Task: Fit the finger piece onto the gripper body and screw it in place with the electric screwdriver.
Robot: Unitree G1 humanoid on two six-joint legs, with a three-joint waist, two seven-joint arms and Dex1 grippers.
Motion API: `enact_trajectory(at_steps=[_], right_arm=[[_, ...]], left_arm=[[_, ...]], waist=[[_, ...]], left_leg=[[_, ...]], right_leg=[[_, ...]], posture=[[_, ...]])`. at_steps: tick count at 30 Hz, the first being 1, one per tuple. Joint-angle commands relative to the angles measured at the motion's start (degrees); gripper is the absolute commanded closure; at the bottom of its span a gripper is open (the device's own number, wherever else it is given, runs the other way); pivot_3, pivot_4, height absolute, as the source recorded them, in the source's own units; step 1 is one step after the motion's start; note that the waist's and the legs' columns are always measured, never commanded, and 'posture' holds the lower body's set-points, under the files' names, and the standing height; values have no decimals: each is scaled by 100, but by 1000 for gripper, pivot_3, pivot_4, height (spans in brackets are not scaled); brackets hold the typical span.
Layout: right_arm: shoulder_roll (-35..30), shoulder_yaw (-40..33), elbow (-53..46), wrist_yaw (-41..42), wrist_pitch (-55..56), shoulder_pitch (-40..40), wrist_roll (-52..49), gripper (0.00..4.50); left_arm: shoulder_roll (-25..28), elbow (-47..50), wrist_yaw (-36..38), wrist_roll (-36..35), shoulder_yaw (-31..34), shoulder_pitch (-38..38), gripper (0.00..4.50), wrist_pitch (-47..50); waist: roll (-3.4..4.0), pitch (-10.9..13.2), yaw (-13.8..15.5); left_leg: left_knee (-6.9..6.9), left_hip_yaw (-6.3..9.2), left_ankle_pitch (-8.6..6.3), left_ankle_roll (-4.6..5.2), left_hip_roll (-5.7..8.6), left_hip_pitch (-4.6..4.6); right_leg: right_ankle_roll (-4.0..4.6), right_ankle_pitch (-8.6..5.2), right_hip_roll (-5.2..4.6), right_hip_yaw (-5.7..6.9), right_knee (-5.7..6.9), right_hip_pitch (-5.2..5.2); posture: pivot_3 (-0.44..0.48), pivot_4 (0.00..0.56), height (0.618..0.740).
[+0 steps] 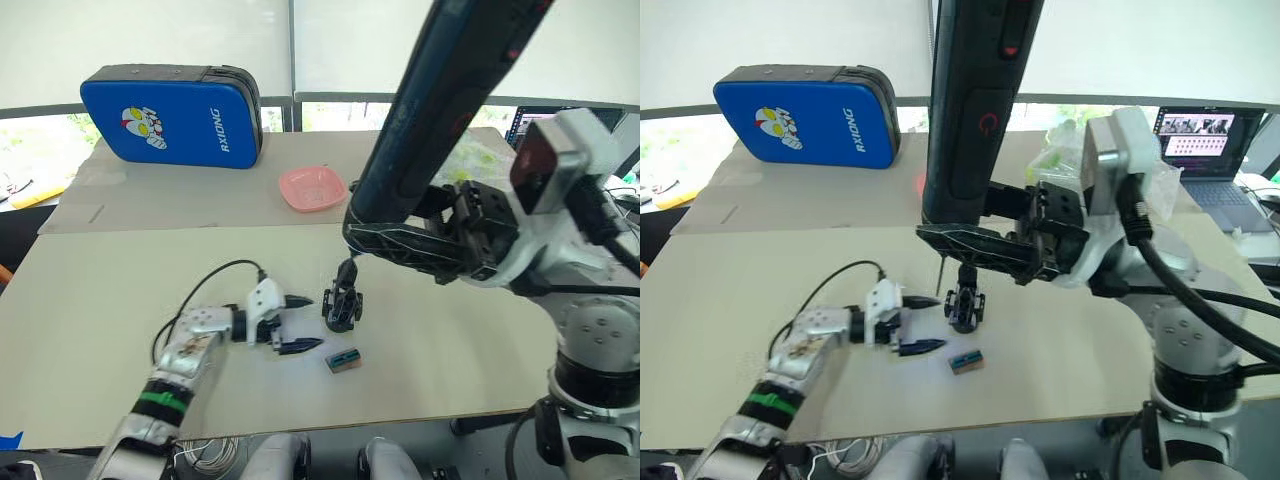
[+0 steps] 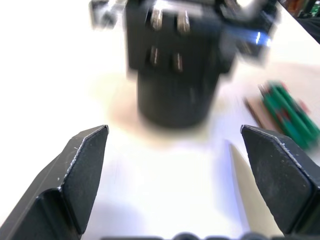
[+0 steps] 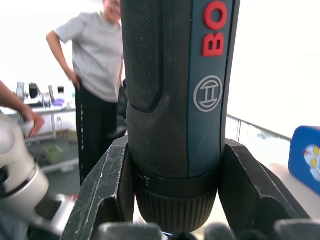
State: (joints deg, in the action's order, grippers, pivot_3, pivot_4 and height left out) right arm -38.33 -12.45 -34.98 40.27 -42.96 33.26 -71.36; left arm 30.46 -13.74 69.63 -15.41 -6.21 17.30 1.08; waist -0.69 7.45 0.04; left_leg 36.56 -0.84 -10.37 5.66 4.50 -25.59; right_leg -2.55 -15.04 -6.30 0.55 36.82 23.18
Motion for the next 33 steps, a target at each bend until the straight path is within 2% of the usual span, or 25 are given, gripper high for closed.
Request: enact_trajectory(at_steps=[1, 3, 5, 8, 12, 18, 23, 28, 33], right_arm=[[-591, -741, -250, 294, 91, -603, 107, 2597], [-877, -1163, -345, 572, 218, -1246, 297, 2597], [-956, -1642, -421, 651, 300, -1845, 218, 2597], [-905, -2258, -637, 1066, 555, -2995, 677, 2597], [-683, -2435, -638, 1274, 1013, -3732, 1171, 2597], [-529, -1842, -753, 1155, 1330, -3460, 1371, 2597], [-127, -689, -1014, 817, 1516, -2788, 1645, 2597], [174, 398, -879, 1282, 2081, -2669, 2505, 2597], [341, 1027, -521, 1780, 2682, -2736, 3150, 2597]], left_arm=[[363, 334, 628, -692, 630, -159, 26, -318], [610, 243, 848, -802, 847, -247, 26, -451], [811, 28, 884, -801, 1063, -302, 26, -530], [1121, -473, 1163, -750, 1269, -489, 26, -802], [1266, -990, 1337, -735, 1381, -457, 26, -1027], [1035, 244, 1428, -1069, 1145, -600, 26, -714], [625, 1598, 885, -878, 438, -889, 26, -137], [241, 1965, 198, -256, -188, -1082, 26, -90], [23, 2212, -166, 37, -622, -1362, 26, -144]], waist=[[1, 2, 64], [2, 5, 138], [3, 6, 163], [7, 8, 161], [8, 9, 139], [10, 11, 105], [9, 11, 65], [9, 11, 69], [8, 11, 89]], left_leg=[[-1, 0, -1, 1, 0, -1], [-1, 0, -4, 4, 4, -4], [0, -2, -6, 8, 6, -6], [0, -11, -9, 13, 6, -8], [-2, -15, -10, 15, 5, -5], [-1, -23, -10, 15, 4, -1], [-1, -25, -11, 16, 4, -2], [-1, -26, -12, 19, 4, -1], [5, -27, -12, 19, 4, 2]], right_leg=[[0, 0, -3, 3, -7, -3], [0, 0, -10, 4, -19, -11], [0, 0, -13, 1, -34, -16], [-2, 2, -13, -3, -42, -16], [-2, 2, -13, -1, -33, -10], [-2, 3, -20, -6, -23, -12], [-3, 3, -21, -2, -29, -9], [-3, 3, -19, 0, -21, -6], [-3, 3, -18, -1, -19, -10]], posture=[[0, 150, 740], [0, 150, 740], [0, 150, 740], [0, 150, 740], [0, 150, 740], [0, 150, 740], [0, 150, 740], [0, 150, 740], [0, 150, 740]])
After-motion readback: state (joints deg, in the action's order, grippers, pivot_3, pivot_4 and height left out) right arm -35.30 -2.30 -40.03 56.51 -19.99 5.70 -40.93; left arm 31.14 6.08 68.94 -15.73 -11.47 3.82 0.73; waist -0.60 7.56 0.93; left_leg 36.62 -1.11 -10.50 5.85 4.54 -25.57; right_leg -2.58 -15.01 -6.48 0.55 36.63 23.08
